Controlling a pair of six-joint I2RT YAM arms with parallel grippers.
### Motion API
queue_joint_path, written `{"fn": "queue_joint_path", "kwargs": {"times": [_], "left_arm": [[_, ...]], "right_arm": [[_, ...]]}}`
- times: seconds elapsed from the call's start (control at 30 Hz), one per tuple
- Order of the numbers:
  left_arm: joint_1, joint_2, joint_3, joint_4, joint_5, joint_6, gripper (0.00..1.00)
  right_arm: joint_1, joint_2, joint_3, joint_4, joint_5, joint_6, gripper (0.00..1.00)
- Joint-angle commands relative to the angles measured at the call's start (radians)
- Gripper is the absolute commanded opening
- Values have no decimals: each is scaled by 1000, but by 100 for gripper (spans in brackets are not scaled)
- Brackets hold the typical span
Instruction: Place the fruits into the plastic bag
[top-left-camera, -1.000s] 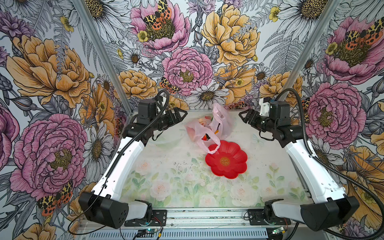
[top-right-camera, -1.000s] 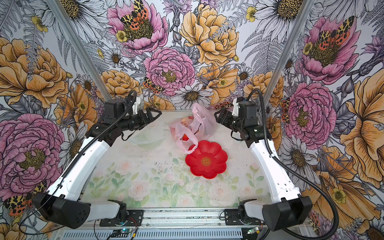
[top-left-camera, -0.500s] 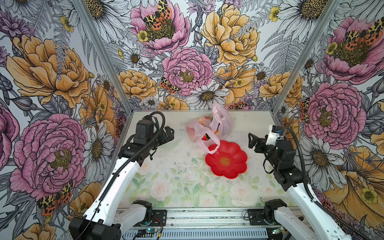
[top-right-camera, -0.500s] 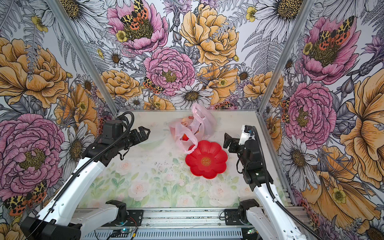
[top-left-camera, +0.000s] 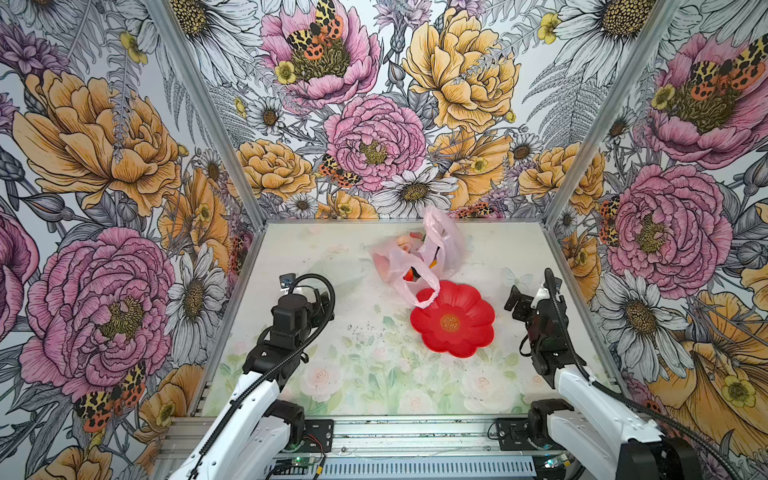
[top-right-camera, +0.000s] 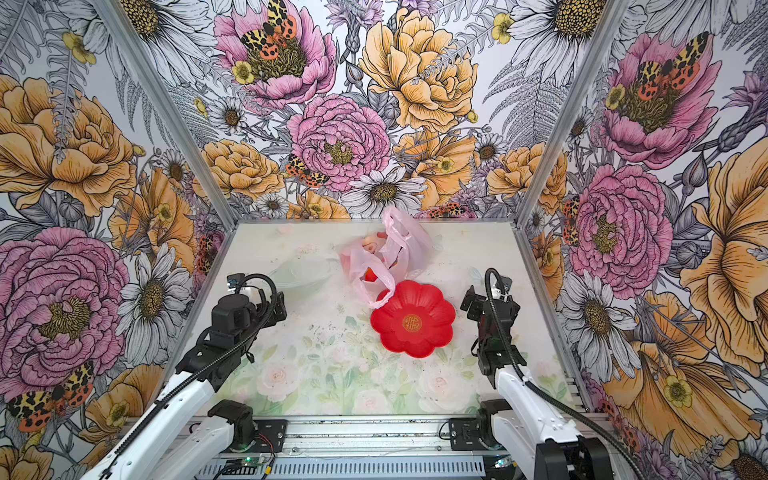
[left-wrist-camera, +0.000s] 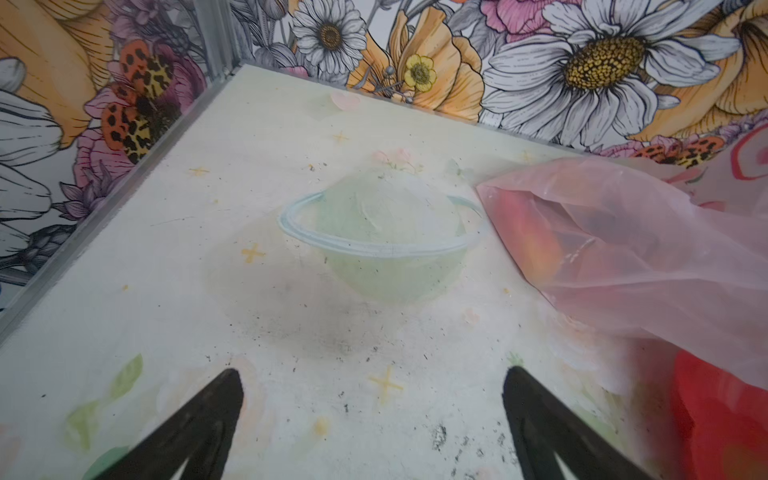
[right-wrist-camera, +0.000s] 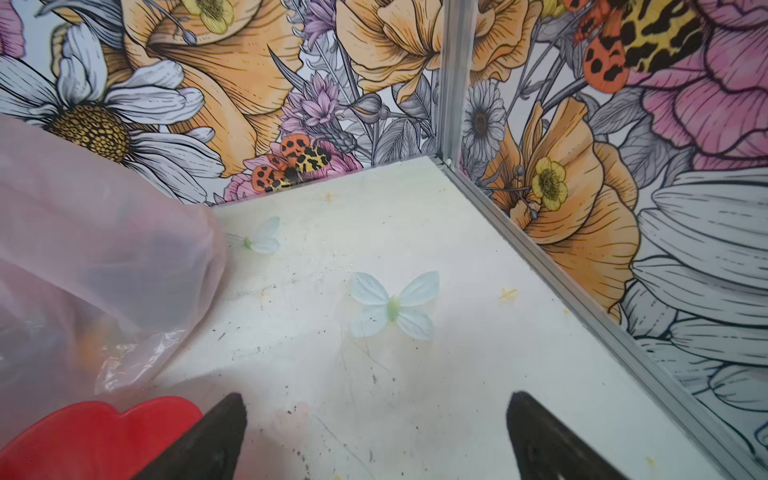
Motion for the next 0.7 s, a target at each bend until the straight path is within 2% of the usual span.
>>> {"fn": "queue_joint_path", "kwargs": {"times": [0.0,0.1,0.27,0.43,0.63,0.67], "left_arm": [[56,-25,-44,190,-71,20,99],[116,17,-50,190,-56,30,99],[135,61,-85,256,-109,51,99],[156,128,-104,323,-146,59,99],[189,239,-109,461,-168,119,99],[197,260,-115,494,-172,118,99]], "right_arm": [[-37,103,11,194,12,-24,99],[-69,218,24,284,-19,-58,99],[-89,366,48,422,-60,-91,99],[-90,455,74,486,-119,-130,99],[-91,577,1,738,-183,-158,100],[-91,575,11,711,-192,-161,99]]}}
